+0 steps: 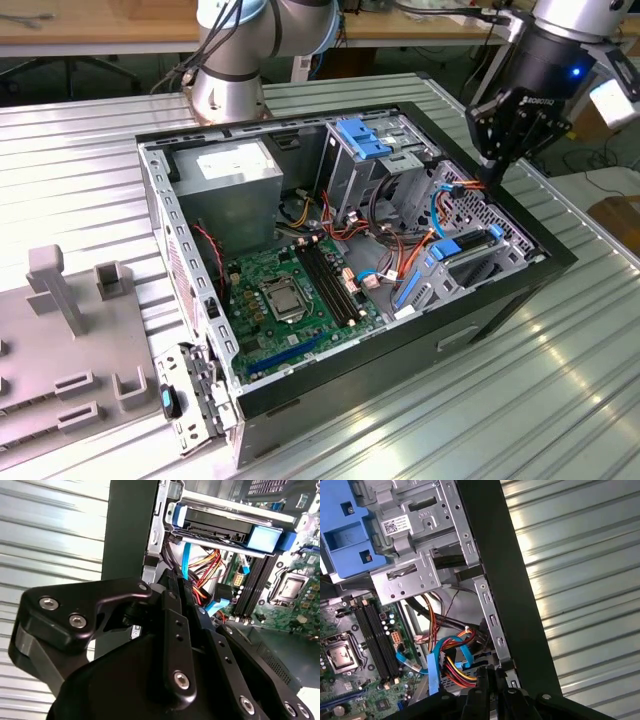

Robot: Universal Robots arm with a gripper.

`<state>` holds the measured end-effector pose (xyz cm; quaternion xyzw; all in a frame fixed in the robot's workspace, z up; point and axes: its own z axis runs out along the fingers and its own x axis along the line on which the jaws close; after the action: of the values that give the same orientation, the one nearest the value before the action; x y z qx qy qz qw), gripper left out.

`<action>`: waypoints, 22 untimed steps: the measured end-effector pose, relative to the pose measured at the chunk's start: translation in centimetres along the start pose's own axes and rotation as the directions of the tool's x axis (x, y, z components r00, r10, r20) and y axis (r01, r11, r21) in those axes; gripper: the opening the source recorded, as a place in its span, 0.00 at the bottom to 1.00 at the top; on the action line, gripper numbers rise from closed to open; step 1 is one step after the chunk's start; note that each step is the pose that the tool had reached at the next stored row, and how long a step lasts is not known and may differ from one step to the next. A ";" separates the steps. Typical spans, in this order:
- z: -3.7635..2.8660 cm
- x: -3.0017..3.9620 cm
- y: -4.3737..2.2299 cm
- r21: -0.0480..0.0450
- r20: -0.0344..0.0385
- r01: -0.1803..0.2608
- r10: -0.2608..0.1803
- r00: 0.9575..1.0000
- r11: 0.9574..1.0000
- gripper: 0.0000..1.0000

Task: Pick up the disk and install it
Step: 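Insert the first disk wire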

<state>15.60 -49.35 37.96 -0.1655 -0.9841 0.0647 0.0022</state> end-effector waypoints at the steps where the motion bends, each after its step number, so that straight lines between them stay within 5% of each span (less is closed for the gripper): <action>1: 0.02 0.00 0.00 0.000 -0.002 -0.014 0.014 1.000 1.000 0.16; 9: 0.09 -1.25 0.45 0.001 -0.007 -0.053 0.053 0.999 0.999 0.16; 13: 0.15 -1.26 0.46 0.004 -0.018 -0.142 0.142 0.990 0.990 0.16; 17: 0.25 -1.25 0.47 0.009 -0.034 -0.268 0.268 0.963 0.963 0.16; 22: 0.35 -1.25 0.48 0.019 -0.052 -0.417 0.418 0.907 0.909 0.16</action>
<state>16.93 -49.35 37.57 -0.3737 -0.9253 0.0627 0.0161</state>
